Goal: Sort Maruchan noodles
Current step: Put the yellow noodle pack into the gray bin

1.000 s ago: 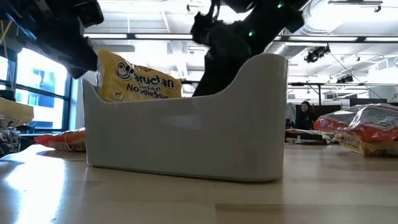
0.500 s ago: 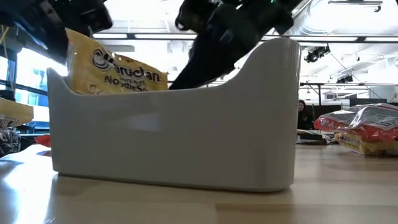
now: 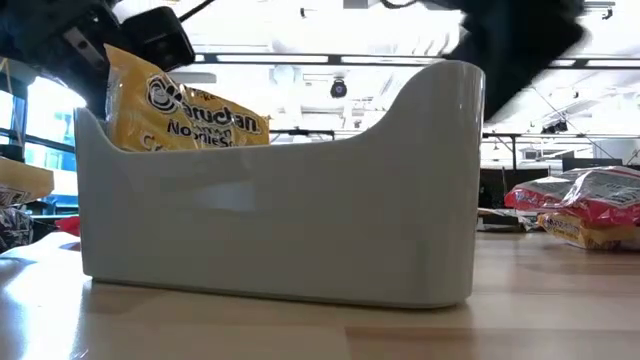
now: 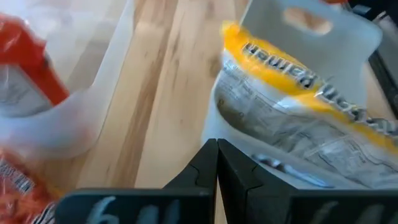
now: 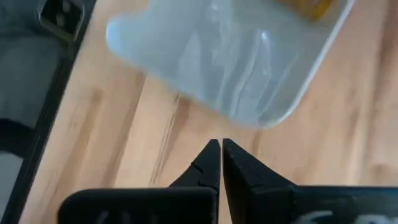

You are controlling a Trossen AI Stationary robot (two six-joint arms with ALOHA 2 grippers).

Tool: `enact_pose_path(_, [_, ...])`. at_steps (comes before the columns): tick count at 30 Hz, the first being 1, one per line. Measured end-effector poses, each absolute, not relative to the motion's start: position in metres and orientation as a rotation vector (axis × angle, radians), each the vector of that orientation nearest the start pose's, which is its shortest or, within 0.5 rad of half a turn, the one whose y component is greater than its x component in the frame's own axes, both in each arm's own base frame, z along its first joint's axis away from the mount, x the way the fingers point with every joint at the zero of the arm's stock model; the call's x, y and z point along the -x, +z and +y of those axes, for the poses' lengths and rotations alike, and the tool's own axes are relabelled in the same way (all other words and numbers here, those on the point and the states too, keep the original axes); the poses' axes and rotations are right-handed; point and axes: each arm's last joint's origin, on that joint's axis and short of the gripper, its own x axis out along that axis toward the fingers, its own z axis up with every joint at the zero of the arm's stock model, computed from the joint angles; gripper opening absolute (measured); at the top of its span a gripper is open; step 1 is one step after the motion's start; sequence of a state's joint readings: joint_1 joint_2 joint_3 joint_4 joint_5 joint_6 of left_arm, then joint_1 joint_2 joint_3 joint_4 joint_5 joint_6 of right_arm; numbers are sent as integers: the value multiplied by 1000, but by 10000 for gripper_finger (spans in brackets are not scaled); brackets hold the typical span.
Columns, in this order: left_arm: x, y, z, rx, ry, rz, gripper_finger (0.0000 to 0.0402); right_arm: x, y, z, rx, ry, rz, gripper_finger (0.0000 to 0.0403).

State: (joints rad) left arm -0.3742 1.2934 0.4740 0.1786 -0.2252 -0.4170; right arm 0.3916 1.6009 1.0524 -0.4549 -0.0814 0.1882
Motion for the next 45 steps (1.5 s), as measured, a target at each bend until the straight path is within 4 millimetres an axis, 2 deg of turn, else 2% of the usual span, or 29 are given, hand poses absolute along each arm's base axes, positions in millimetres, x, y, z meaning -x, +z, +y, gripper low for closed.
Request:
enact_pose_path(5, [-224, 169, -81, 233, -33, 574, 0, -287, 179, 125, -1, 261, 1013, 0])
enact_pose_path(8, [-225, 170, -81, 239, -36, 561, 0, -290, 174, 121, 7, 237, 917, 0])
enact_pose_path(11, [-224, 170, -82, 265, -35, 565, 0, -287, 170, 118, 29, 200, 904, 0])
enact_pose_path(21, [-221, 170, -89, 299, -48, 570, 0, -288, 167, 105, 127, 61, 862, 0])
enact_pose_path(25, [-220, 170, -94, 293, -51, 567, 0, -290, 172, 102, 152, 72, 841, 0])
enact_pose_path(29, [-218, 170, -97, 285, -58, 571, 0, -280, 182, 98, 129, 75, 871, 0])
enact_pose_path(33, [-218, 169, -96, 282, -45, 573, 0, -268, 196, 107, 40, 140, 871, 0])
enact_pose_path(36, [-220, 168, -92, 282, -11, 569, 0, -263, 199, 120, 12, 216, 856, 0])
enact_pose_path(41, [-222, 165, -90, 288, 10, 575, 0, -272, 188, 134, 22, 269, 821, 0])
enact_pose_path(45, [-223, 163, -90, 301, 15, 581, 0, -279, 174, 137, 28, 290, 829, 0])
